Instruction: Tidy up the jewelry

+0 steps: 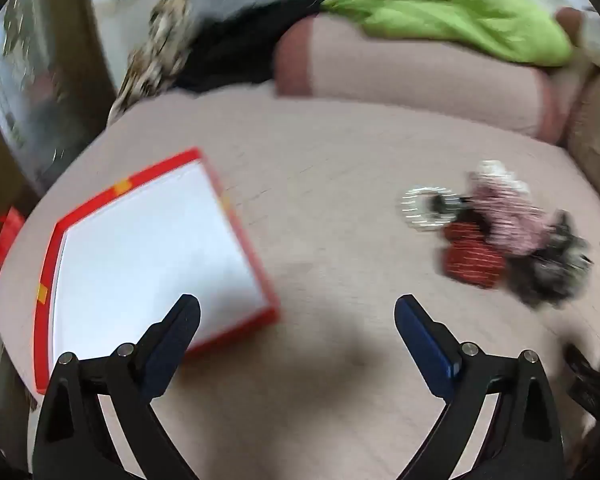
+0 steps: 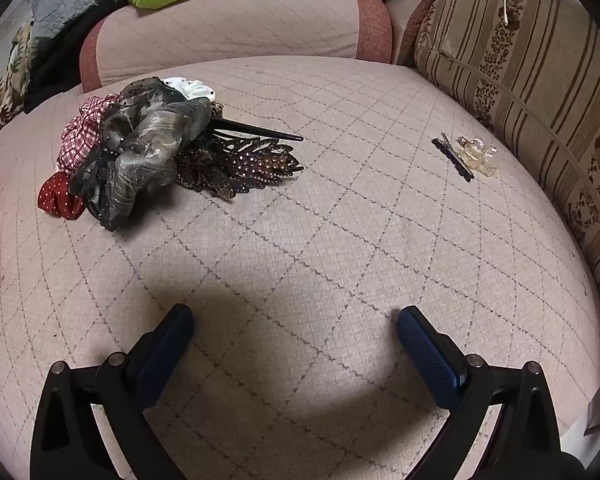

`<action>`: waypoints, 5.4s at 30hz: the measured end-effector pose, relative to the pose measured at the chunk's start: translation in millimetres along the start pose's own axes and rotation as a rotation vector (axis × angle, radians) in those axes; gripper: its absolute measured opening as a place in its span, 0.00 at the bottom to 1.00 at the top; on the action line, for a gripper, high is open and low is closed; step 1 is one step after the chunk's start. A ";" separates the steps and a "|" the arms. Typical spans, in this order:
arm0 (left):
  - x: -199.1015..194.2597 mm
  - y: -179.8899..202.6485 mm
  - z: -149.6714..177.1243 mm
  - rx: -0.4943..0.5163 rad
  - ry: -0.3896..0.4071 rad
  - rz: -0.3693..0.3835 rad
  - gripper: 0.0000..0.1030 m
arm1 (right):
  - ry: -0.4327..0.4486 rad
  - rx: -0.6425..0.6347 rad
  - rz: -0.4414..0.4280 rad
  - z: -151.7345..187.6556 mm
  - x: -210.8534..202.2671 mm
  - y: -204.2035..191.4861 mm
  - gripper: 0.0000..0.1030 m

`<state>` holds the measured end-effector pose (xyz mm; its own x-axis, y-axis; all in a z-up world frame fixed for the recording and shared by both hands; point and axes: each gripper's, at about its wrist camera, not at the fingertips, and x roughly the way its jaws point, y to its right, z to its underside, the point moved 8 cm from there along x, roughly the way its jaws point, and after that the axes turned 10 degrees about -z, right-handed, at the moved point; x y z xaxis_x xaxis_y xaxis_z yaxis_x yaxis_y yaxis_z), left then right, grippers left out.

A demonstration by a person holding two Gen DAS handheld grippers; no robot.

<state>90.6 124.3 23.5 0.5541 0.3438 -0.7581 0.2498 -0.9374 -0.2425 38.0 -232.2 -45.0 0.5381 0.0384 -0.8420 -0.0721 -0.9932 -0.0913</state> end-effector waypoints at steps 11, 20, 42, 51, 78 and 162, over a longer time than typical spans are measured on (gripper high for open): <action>59.5 -13.1 17.9 0.056 -0.172 -0.011 0.30 | 0.014 -0.011 0.000 1.7 0.0 0.6 1.00; 7.3 -54.1 77.8 0.099 -0.111 -0.035 0.32 | 0.004 -0.020 0.002 2.6 -1.9 -0.2 1.00; 37.8 -52.8 36.2 0.125 -0.054 -0.069 0.35 | 0.133 -0.055 -0.128 8.6 -122.9 -59.9 1.00; 37.8 -51.3 64.3 0.109 -0.119 0.008 0.03 | 0.160 -0.095 -0.142 6.1 -140.9 -71.6 1.00; -199.2 -56.7 30.5 0.020 0.437 0.054 0.84 | 0.253 -0.001 -0.174 -8.3 -187.1 -59.2 1.00; -27.8 33.1 -50.1 0.047 0.023 0.402 0.08 | 0.119 -0.065 -0.538 -80.7 -97.8 -125.0 0.08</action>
<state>123.2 86.4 66.9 0.6179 -0.0499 -0.7846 -0.0262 -0.9987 0.0429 62.2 -120.7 91.7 0.5763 0.5331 -0.6194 0.2893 -0.8419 -0.4555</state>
